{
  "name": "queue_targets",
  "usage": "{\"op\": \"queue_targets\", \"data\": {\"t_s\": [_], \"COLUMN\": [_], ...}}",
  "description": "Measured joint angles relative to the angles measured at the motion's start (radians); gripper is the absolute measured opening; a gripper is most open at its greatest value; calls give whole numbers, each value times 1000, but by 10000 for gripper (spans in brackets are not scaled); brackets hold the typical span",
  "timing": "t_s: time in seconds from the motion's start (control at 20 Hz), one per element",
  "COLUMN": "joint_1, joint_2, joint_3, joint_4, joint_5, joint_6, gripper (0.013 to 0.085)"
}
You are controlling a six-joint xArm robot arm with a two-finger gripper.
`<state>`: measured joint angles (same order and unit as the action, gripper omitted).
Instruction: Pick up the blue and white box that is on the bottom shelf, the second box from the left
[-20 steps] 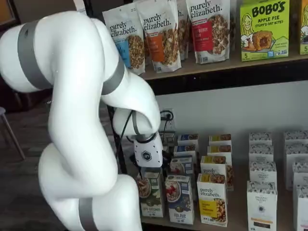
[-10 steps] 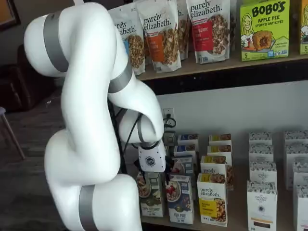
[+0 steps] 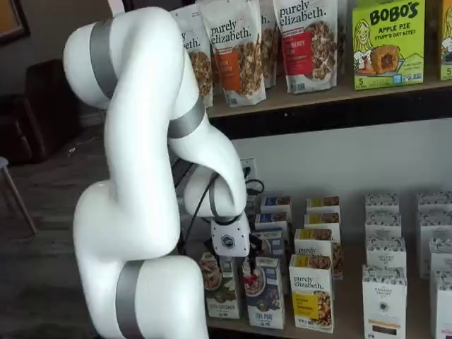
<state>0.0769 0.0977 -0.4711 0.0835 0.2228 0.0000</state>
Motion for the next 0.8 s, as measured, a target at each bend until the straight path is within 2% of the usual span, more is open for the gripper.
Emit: {"op": "queue_targets", "data": {"t_s": [0.2, 0.5, 0.8], "joint_1": [-11, -26, -30], "joint_2": [58, 149, 226], "joint_3": [-36, -105, -171], "joint_4": [5, -23, -14], "joint_5": [-19, -35, -46], "joint_6": [-17, -5, -18], "gripper": [850, 850, 850]}}
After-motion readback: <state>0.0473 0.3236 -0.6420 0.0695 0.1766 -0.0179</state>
